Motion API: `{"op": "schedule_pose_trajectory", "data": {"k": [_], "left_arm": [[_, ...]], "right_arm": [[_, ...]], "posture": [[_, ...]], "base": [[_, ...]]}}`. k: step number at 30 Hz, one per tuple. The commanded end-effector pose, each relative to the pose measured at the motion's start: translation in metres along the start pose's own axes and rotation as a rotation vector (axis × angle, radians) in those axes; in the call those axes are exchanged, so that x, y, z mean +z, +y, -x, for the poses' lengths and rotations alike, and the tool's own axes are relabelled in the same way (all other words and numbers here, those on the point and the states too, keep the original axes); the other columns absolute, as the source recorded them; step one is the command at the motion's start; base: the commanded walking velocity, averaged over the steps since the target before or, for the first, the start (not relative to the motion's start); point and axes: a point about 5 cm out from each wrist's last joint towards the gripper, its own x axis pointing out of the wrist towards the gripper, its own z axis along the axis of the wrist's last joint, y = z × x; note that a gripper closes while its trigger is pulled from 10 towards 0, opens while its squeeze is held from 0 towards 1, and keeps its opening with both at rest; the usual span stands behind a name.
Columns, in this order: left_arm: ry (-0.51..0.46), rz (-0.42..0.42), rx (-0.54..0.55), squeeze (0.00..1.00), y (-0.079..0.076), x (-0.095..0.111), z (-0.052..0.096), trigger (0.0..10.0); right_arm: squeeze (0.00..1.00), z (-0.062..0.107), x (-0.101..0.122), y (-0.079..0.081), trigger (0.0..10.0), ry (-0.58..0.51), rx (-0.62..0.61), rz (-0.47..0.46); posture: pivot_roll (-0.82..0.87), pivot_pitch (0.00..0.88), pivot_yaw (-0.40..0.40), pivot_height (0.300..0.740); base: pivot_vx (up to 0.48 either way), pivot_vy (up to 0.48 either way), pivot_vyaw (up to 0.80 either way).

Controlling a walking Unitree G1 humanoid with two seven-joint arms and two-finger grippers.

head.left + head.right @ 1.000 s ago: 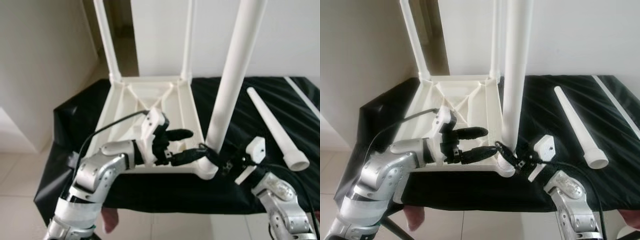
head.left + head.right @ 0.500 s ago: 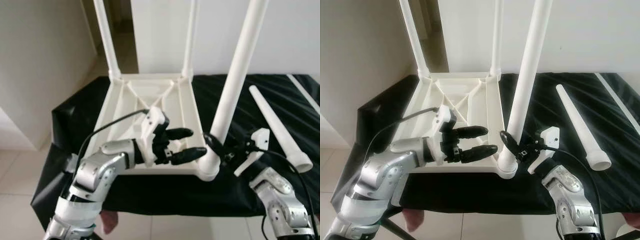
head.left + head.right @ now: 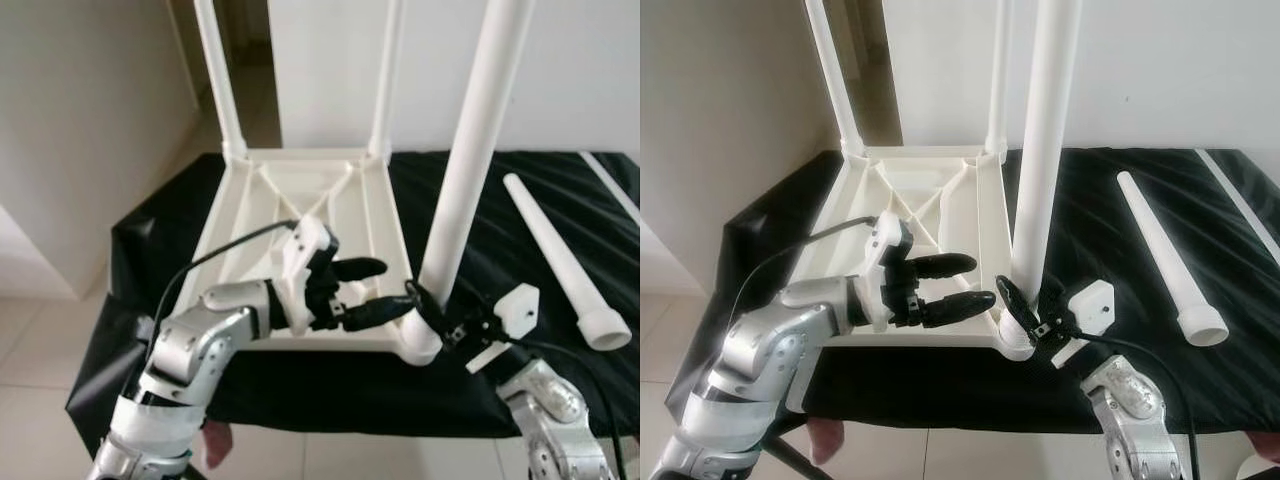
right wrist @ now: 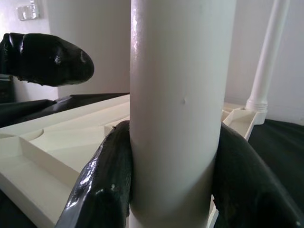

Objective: Building children table

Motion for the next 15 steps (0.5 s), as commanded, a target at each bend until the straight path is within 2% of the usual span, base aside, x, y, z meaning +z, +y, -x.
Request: {"op": "schedule_pose_trajectory", "data": {"k": [1, 6, 10, 14, 15], "left_arm": [[-0.006, -0.016, 0.026, 0.0, 0.001, 0.005, 0.001, 10.0], [-0.007, -0.016, 0.022, 0.0, 0.002, 0.006, 0.001, 10.0], [-0.005, -0.015, 0.022, 0.0, 0.002, 0.006, 0.001, 10.0], [-0.004, -0.014, 0.022, 0.0, 0.002, 0.006, 0.001, 10.0], [-0.004, -0.013, 0.021, 0.0, 0.001, 0.006, 0.001, 10.0]], "right_arm": [[0.0, 0.022, -0.037, -0.003, 10.0, 0.214, -0.065, -0.034], [0.0, 0.022, -0.035, 0.003, 10.0, 0.191, -0.042, 0.003], [0.0, 0.023, -0.035, 0.011, 10.0, 0.177, 0.0, 0.087], [0.0, 0.022, -0.037, 0.014, 10.0, 0.174, -0.009, 0.07], [0.0, 0.021, -0.039, 0.013, 10.0, 0.176, -0.034, 0.041]], "posture": [[0.01, 0.0, 0.049, 0.74], [0.01, 0.0, 0.052, 0.74], [0.01, 0.0, 0.055, 0.74], [0.01, 0.0, 0.056, 0.74], [0.01, 0.0, 0.058, 0.74]], "base": [[0.0, 0.0, 0.0], [0.0, 0.0, 0.0], [0.0, 0.0, 0.0], [0.0, 0.0, 0.0], [0.0, 0.0, 0.0]]}}
